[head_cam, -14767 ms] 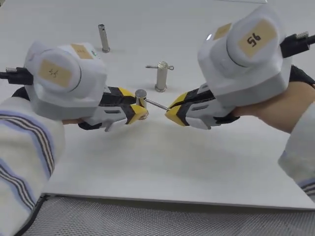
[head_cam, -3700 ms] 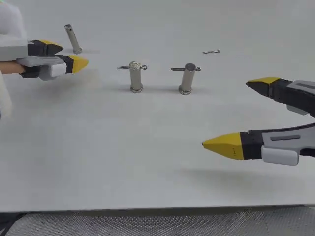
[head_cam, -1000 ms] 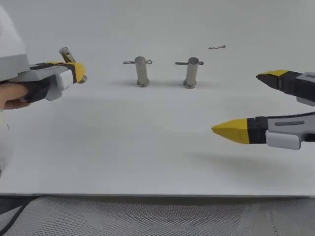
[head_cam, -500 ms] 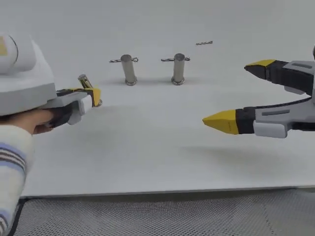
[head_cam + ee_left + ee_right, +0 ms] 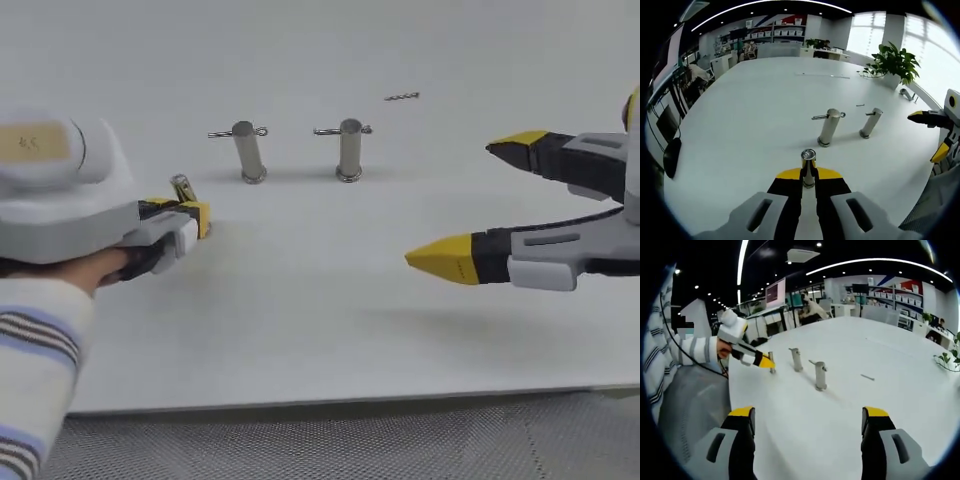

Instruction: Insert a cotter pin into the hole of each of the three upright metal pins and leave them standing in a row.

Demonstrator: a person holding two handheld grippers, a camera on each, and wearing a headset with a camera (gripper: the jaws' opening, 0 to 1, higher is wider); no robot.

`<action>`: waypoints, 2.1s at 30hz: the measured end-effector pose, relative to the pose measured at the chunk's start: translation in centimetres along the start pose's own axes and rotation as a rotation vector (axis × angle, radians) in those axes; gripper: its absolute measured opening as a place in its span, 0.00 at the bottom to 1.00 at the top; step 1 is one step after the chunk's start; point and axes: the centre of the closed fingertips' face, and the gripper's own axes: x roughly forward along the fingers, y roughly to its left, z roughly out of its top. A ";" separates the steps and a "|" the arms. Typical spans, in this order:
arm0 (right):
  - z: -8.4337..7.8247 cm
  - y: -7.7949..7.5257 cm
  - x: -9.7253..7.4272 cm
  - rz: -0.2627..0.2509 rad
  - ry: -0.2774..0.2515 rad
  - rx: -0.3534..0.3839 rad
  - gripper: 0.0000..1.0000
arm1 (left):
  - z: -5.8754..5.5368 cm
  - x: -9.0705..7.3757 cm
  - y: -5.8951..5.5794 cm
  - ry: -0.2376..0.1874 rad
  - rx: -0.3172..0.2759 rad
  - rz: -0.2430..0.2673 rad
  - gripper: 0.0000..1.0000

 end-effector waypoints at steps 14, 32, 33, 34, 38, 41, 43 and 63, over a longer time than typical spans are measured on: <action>0.1 0.7 0.4 0.015 -0.005 0.004 0.89 | -0.5 -0.9 -0.2 0.008 0.063 -0.028 0.08; 0.6 -1.0 -0.3 0.009 0.026 -0.042 0.89 | -0.8 -2.1 -1.2 0.040 0.147 -0.123 0.19; 0.7 -1.2 -0.3 0.010 0.029 -0.045 0.89 | -0.7 -2.2 -1.3 0.032 0.160 -0.131 0.20; 0.7 -1.3 -0.3 0.009 0.030 -0.047 0.89 | -0.7 -2.4 -1.4 0.029 0.161 -0.142 0.21; 1.0 -2.4 -0.3 0.007 0.051 -0.077 0.89 | -0.7 -2.9 -1.8 0.029 0.184 -0.184 0.27; 1.2 -3.6 -0.3 0.000 0.073 -0.111 0.88 | -0.7 -3.3 -1.8 0.022 0.219 -0.202 0.32; 1.4 -4.3 -0.3 -0.001 0.085 -0.125 0.87 | -0.3 -3.5 -2.0 -0.010 0.265 -0.229 0.39; 2.6 -9.1 2.6 0.084 0.212 -0.228 0.79 | -0.5 -6.9 -5.4 0.005 0.401 -0.367 0.94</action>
